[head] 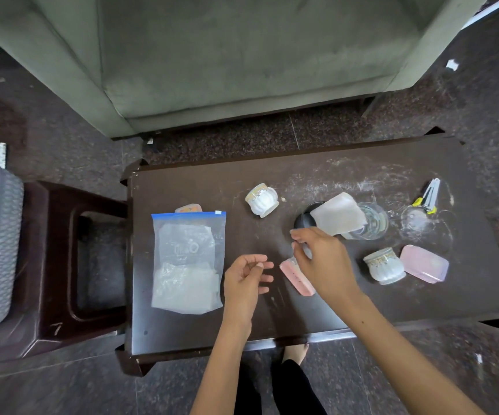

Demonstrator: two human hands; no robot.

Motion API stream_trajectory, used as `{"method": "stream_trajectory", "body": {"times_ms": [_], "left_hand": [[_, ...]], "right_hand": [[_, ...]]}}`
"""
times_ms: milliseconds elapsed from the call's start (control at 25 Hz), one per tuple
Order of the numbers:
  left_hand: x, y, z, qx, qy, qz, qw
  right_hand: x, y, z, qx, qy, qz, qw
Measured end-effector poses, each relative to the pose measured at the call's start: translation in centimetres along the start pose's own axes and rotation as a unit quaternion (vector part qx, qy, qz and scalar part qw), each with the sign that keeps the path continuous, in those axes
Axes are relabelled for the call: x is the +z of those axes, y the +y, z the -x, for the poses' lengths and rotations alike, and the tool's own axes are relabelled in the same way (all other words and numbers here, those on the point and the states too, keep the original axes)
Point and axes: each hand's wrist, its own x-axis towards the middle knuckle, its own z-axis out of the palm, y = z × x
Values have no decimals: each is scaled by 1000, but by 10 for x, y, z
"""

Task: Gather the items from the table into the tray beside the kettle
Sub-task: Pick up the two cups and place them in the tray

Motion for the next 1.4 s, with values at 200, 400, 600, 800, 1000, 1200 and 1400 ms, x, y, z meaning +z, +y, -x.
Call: {"method": "stream_trajectory", "body": {"times_ms": [200,400,600,800,1000,1200,1400], "left_hand": [[-28,1,-11,-9,11,24,1000],[-40,10,-23,-2,8,26,1000],[-49,7,-30,-19,-7,23,1000],[-39,2,-30,-54,-44,71,995],[5,-4,-16,-72,-174,73,979],[66,-17,4,-87,-184,106,973],[99,-30,12,-81,-164,86,979]], "right_hand": [[58,-27,-55,55,-39,63,996],[101,-29,-111,126,-139,174,967],[101,-19,-122,120,-159,209,957],[65,-9,-51,69,-72,-11,995],[15,5,36,7,22,-153,988],[-21,45,80,78,27,-205,975],[-35,103,102,215,103,-120,964]]}}
